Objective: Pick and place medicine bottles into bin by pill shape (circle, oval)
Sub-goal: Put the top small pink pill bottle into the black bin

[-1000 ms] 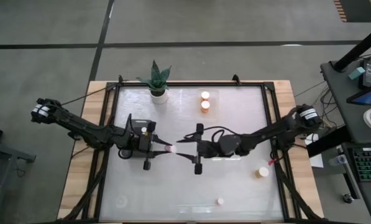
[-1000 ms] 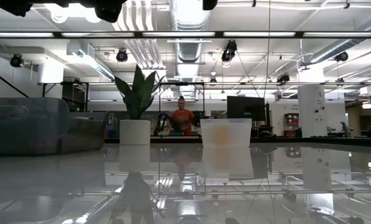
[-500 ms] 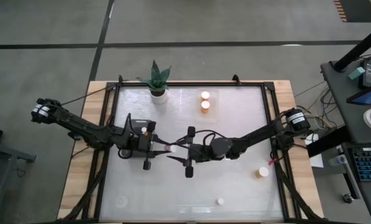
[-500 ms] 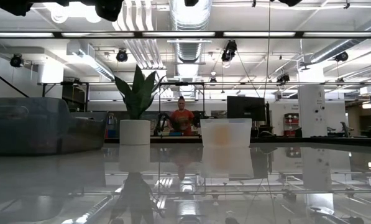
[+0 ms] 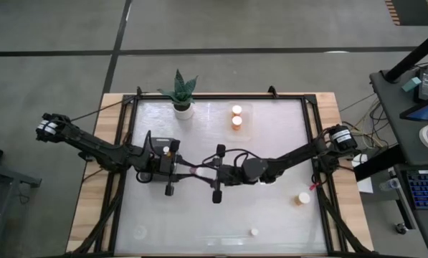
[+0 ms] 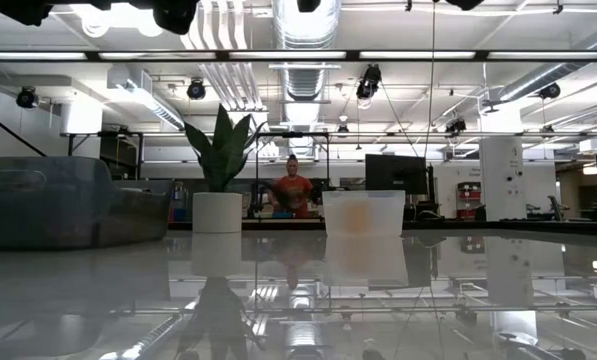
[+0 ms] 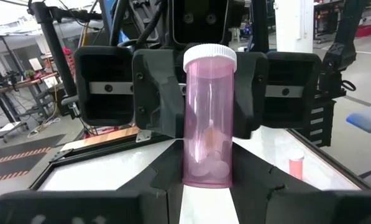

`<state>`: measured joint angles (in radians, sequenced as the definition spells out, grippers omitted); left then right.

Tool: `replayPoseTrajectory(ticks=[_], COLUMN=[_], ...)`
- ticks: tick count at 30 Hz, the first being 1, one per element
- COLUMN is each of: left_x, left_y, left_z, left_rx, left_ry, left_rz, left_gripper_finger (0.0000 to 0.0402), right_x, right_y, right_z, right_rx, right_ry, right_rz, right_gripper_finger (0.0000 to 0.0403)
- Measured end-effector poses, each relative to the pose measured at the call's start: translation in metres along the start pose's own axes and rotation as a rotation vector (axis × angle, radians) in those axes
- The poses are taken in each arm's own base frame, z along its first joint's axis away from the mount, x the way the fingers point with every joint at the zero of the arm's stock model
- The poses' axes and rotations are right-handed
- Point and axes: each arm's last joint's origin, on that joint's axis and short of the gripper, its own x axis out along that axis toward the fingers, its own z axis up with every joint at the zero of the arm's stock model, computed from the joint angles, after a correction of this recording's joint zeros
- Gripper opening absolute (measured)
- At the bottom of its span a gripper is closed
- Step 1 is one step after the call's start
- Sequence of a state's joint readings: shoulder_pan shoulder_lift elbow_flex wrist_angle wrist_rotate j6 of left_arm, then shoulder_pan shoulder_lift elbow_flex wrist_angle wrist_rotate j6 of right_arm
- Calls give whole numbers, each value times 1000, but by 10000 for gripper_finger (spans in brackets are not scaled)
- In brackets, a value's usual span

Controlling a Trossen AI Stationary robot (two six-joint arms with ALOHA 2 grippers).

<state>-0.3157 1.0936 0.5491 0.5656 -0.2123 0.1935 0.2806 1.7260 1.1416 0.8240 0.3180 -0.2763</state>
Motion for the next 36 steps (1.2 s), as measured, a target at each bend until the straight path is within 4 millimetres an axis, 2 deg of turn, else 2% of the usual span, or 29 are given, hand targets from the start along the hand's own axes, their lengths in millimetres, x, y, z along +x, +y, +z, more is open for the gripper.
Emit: replayPoseTrajectory(ticks=[5,9,16,23,29,36], left_x=[0,0,0,0,1,25], left_y=[0,0,0,-1,-1,3], left_z=[0,0,-2,-8,-7,-18], left_rx=[-26,-29,-26,-13,-16,-15], left_ry=[1,3,22,83,64,40], left_rz=[0,0,-2,-11,-5,41], left_gripper_finger=[88,92,141,193,200,201], right_x=[0,0,-1,-15,-25,-26], right_y=[0,0,0,-9,-20,-21], right_z=[-1,-1,-3,-2,-6,-10], right_rx=[-8,-12,1,43,110,112], right_ry=[6,9,59,323,597,646], right_rz=[1,2,18,1,-23,-40], right_gripper_finger=[93,86,91,91,91,91])
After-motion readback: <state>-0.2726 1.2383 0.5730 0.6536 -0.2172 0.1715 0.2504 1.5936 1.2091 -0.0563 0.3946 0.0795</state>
